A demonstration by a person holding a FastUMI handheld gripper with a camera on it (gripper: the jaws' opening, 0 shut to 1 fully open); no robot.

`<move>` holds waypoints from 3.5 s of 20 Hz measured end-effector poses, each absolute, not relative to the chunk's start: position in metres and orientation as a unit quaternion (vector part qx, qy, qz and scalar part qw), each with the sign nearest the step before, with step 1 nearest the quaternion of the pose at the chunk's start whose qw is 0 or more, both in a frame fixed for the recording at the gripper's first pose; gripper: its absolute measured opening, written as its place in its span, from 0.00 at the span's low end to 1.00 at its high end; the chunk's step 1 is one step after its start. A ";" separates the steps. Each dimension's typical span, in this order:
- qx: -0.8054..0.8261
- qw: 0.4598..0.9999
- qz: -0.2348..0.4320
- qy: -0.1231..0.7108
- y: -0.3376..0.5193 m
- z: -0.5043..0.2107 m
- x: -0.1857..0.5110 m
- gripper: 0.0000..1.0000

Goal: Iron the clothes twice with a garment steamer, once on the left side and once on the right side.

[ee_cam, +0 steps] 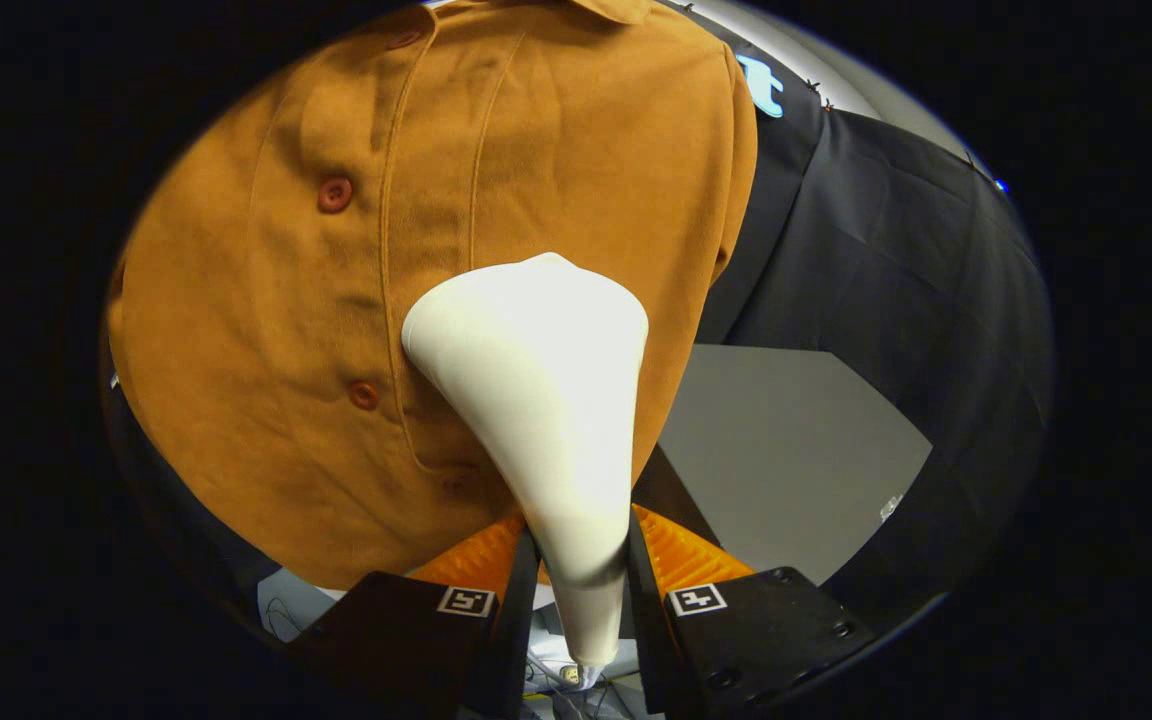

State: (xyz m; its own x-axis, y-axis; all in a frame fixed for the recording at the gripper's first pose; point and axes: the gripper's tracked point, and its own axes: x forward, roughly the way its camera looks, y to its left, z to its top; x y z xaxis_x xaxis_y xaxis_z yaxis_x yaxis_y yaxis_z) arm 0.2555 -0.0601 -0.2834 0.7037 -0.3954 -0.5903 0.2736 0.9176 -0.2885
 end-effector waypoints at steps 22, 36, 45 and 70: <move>-0.066 0.962 -0.152 0.219 -0.025 -0.161 0.232 0.48; -0.072 0.978 -0.100 0.166 0.084 -0.127 0.258 0.48; -0.100 0.964 -0.156 0.190 0.096 -0.149 0.272 0.48; -0.152 0.926 -0.170 0.301 0.105 -0.268 0.255 0.49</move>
